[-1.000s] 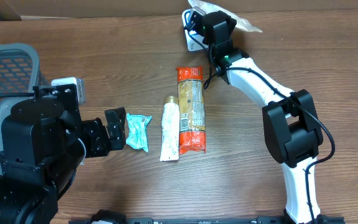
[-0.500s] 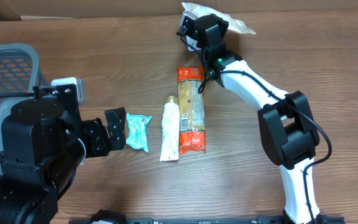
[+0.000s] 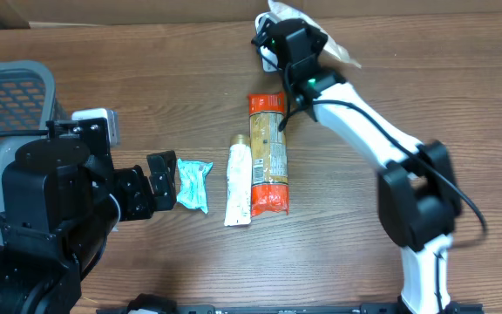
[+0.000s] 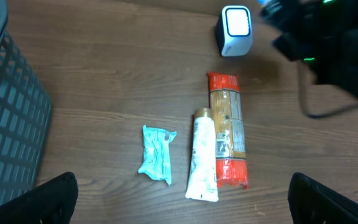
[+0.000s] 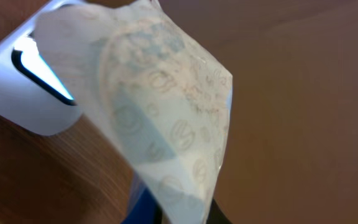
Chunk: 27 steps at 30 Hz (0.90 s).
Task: Scan the item barcode
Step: 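Carry the bag to the table's right edge and release it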
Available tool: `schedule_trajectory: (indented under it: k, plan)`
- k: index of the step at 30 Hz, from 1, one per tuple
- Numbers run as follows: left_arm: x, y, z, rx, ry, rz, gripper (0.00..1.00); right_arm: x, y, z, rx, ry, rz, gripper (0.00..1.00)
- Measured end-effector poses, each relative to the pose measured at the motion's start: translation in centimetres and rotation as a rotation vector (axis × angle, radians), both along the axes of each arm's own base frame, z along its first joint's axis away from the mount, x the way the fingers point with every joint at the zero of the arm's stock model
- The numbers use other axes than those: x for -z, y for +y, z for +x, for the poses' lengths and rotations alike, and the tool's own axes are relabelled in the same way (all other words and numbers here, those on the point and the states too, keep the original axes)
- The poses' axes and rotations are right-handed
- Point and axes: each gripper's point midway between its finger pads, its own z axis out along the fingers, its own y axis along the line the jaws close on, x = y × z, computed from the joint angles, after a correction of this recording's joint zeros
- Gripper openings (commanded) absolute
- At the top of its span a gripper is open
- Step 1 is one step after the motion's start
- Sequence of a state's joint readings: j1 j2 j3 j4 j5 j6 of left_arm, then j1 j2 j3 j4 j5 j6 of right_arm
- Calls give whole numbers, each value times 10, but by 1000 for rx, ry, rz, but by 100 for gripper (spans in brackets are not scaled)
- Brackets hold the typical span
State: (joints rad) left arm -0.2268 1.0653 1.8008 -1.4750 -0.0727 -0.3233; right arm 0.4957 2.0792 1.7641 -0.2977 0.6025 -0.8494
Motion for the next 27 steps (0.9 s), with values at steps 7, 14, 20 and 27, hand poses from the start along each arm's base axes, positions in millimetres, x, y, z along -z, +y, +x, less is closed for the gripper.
schedule_trajectory:
  k: [7, 14, 20, 27]
  plan:
    - [0, 0, 0, 0, 0, 0, 99, -124, -39, -88, 11, 49, 529, 4]
    - [0, 0, 0, 0, 0, 0, 100, -119, -116, -141, 208, 340, 1059, 4]
    - [0, 0, 0, 0, 0, 0, 100, -51, -186, -154, 508, 531, 1344, 4]
    - [0, 0, 0, 0, -1, 0, 100, 39, -267, -165, 813, 502, 1557, 4]
